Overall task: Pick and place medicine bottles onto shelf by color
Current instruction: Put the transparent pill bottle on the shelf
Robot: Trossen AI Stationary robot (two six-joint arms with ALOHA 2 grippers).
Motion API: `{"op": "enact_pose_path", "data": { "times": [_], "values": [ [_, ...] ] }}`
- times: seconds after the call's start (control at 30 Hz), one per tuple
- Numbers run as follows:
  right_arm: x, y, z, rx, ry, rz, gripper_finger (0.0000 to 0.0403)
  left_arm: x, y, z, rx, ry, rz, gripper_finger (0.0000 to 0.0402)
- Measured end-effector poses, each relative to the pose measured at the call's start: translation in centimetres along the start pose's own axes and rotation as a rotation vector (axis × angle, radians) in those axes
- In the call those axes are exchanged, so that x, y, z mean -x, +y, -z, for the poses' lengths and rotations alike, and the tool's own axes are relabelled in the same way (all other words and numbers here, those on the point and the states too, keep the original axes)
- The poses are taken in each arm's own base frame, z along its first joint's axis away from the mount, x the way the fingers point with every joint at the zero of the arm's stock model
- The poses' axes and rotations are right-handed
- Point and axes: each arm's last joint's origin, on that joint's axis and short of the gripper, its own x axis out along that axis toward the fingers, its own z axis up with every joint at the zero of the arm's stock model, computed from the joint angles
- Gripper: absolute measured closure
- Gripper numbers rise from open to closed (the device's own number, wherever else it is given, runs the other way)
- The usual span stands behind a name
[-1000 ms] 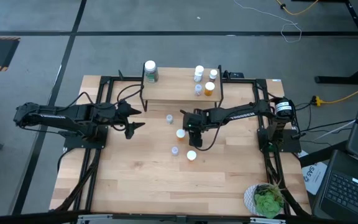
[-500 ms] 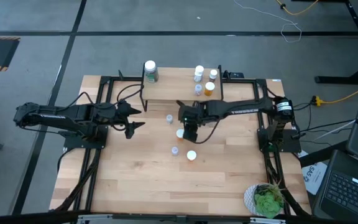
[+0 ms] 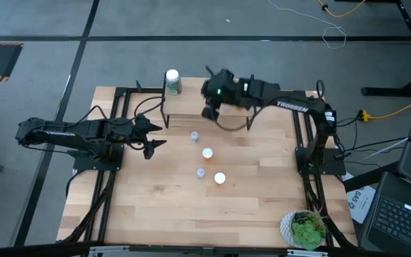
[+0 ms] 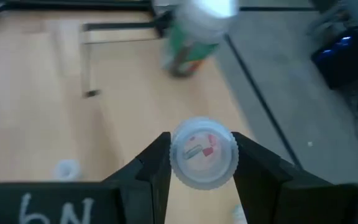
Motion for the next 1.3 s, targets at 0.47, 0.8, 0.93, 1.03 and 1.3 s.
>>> {"op": "enact_pose_path", "data": {
  "times": [0.47, 0.8, 0.93, 1.03, 1.3],
  "values": [
    [-7.0, -5.4, 3.2, -0.094, 0.166, -0.114, 0.0263, 0.0, 0.0, 0.0, 0.0, -0.001, -0.005, 0.0113],
    [-7.1, -5.8, 4.6, -0.139, 0.299, -0.144, 0.0263, 0.0, 0.0, 0.0, 0.0, -0.001, -0.005, 0.0113],
    [-7.3, -5.8, 4.7, -0.14, 0.302, -0.144, 0.0263, 0.0, 0.0, 0.0, 0.0, -0.002, -0.006, 0.0113],
    [-7.3, -5.8, 4.7, -0.139, 0.301, -0.144, 0.0263, 0.0, 0.0, 0.0, 0.0, -0.002, -0.005, 0.0113],
    [-7.2, -5.8, 4.7, -0.14, 0.303, -0.144, 0.0186, 0.0, 0.0, 0.0, 0.0, -0.001, -0.005, 0.0113]
  ]
}}
